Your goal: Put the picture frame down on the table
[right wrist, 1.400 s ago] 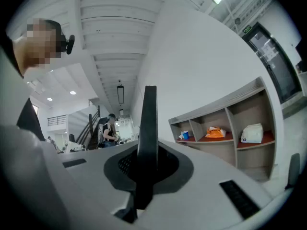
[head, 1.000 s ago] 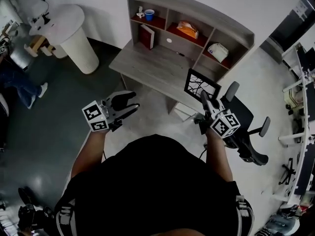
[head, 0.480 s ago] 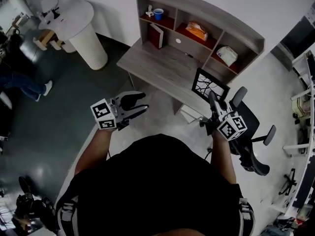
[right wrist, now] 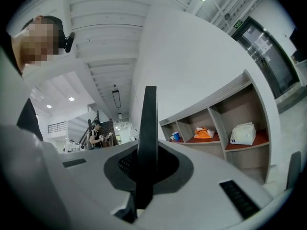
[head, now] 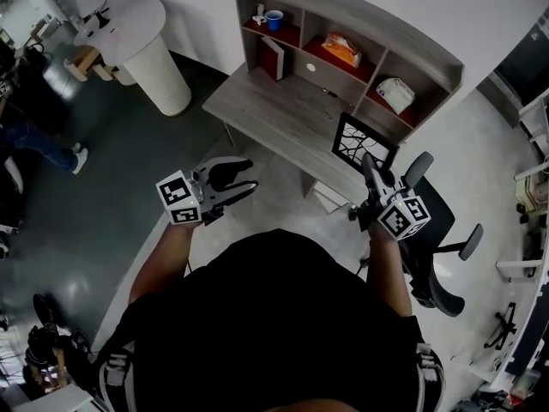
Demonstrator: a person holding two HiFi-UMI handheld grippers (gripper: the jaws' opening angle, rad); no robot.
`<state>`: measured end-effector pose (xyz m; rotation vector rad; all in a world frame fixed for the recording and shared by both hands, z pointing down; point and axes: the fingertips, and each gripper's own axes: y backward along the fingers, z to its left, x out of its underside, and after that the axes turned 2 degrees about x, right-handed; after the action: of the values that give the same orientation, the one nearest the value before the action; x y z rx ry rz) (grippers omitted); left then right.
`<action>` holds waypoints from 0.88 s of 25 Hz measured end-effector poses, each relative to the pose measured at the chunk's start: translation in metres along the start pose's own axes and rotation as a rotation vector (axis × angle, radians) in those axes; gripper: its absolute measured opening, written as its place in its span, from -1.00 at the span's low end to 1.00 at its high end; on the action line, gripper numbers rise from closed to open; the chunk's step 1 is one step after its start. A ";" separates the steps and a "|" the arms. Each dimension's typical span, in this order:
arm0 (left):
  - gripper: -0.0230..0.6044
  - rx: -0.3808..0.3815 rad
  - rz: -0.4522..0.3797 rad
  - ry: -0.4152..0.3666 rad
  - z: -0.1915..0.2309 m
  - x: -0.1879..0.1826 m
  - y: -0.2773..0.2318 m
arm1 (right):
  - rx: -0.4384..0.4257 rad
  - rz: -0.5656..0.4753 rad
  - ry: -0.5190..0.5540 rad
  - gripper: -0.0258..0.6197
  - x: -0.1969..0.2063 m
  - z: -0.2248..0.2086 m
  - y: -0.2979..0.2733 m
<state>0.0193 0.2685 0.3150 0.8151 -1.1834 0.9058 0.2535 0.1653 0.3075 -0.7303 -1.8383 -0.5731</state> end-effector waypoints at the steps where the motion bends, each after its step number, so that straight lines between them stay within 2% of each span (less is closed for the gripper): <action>1: -0.29 -0.005 0.000 0.002 -0.001 0.001 -0.005 | -0.003 0.001 -0.003 -0.86 -0.001 -0.004 0.002; 12: -0.29 -0.042 0.018 0.014 -0.004 0.011 -0.066 | -0.002 0.024 -0.019 -0.86 -0.008 -0.058 0.027; 17: -0.29 -0.064 0.014 0.019 -0.003 0.016 -0.065 | 0.000 0.034 -0.021 -0.86 -0.005 -0.064 0.027; 22: -0.29 -0.047 -0.020 0.022 0.001 0.016 -0.061 | 0.011 0.029 0.000 -0.86 -0.007 -0.062 0.026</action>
<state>0.0764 0.2448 0.3276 0.7754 -1.1712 0.8657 0.3141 0.1403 0.3242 -0.7480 -1.8263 -0.5435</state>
